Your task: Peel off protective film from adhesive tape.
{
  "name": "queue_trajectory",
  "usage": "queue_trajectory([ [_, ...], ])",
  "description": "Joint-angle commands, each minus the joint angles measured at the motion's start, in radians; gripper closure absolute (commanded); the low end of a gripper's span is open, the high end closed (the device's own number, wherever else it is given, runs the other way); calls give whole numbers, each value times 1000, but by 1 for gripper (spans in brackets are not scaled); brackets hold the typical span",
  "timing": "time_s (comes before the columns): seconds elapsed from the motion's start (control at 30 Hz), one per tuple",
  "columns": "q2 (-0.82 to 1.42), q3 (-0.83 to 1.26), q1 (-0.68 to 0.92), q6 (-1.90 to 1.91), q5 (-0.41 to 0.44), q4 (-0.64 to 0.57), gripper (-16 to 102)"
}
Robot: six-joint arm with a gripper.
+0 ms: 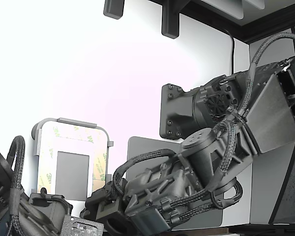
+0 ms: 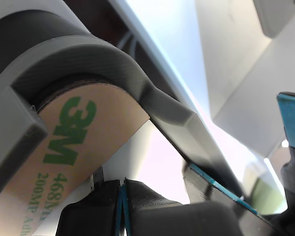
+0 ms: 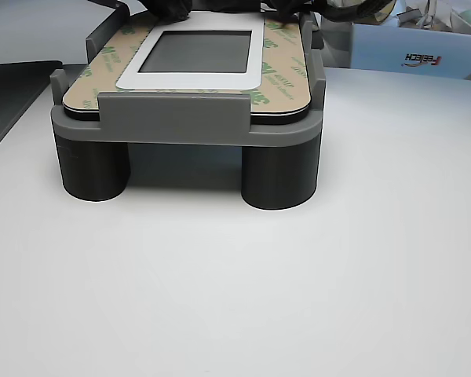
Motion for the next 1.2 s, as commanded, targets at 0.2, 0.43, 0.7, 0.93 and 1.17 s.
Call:
queue_trajectory([
  [0.2,32,-21,-5,6,0,0,95],
  [0.43,38,-20,2,15,-2,5,95],
  [0.7,48,-9,6,17,2,6,94],
  [0.93,40,-8,5,9,0,-8,94],
  [1.17,52,2,3,-3,0,-8,92],
])
